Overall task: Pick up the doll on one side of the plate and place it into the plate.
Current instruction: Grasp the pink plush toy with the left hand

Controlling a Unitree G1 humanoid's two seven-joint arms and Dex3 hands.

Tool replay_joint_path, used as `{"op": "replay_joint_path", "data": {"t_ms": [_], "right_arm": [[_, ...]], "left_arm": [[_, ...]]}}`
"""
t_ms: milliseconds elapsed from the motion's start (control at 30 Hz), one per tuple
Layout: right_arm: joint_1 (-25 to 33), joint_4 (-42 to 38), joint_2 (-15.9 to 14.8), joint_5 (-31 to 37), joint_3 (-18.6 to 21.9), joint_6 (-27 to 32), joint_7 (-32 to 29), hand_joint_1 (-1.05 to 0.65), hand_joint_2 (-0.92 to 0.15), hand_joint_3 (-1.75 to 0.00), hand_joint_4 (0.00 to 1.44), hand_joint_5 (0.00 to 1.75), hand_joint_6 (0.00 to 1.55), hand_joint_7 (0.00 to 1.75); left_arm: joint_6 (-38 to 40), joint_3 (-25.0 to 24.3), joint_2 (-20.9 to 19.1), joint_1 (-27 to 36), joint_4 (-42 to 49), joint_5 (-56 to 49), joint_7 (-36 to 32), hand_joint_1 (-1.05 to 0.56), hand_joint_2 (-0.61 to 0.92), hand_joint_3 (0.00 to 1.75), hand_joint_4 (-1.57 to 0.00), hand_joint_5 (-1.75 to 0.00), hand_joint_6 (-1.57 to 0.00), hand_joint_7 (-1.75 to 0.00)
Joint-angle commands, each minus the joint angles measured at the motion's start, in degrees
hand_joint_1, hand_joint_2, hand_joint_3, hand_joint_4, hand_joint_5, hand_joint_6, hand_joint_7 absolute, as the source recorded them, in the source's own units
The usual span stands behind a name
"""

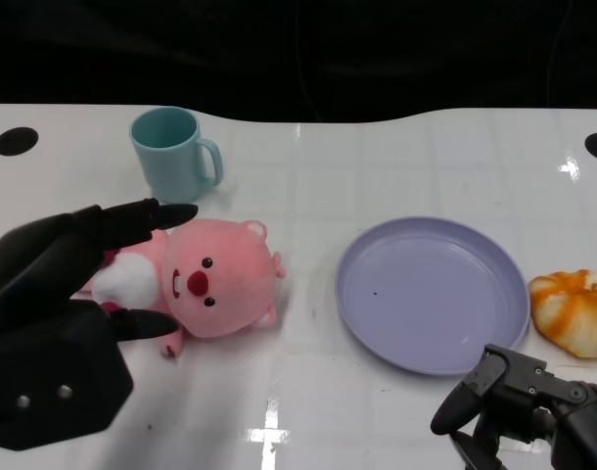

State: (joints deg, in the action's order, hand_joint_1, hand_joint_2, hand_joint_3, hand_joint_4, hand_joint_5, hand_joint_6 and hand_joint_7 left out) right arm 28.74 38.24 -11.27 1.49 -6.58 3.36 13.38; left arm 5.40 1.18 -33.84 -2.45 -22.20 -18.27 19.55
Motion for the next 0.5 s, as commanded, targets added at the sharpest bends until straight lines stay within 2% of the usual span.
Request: {"op": "replay_joint_path", "data": {"t_ms": [33,267,500], "right_arm": [[0.03,0.24,-0.63,-0.41,0.79,0.19,0.06,-0.24,-0.74,-0.75,0.63,1.65,0.56,1.33],[0.07,-0.01,-0.75,-0.34,0.92,-0.34,0.12,-0.25,-0.74,-0.74,0.63,1.64,0.56,1.33],[0.09,0.1,-0.73,-0.46,0.85,-0.19,0.17,-0.24,-0.74,-0.73,0.63,1.64,0.56,1.32]], "left_arm": [[-0.71,1.09,-2.07,-2.03,1.29,-5.53,-0.52,-0.61,0.92,0.05,-0.17,-0.42,-0.36,-0.01],[-1.36,5.01,-4.89,-6.69,4.65,-16.4,1.66,-0.64,0.92,0.03,-0.12,-0.31,-0.29,0.0],[-2.3,9.29,-4.65,-11.96,12.2,-22.16,2.26,-0.69,0.92,0.02,-0.08,-0.29,-0.26,0.0]]}}
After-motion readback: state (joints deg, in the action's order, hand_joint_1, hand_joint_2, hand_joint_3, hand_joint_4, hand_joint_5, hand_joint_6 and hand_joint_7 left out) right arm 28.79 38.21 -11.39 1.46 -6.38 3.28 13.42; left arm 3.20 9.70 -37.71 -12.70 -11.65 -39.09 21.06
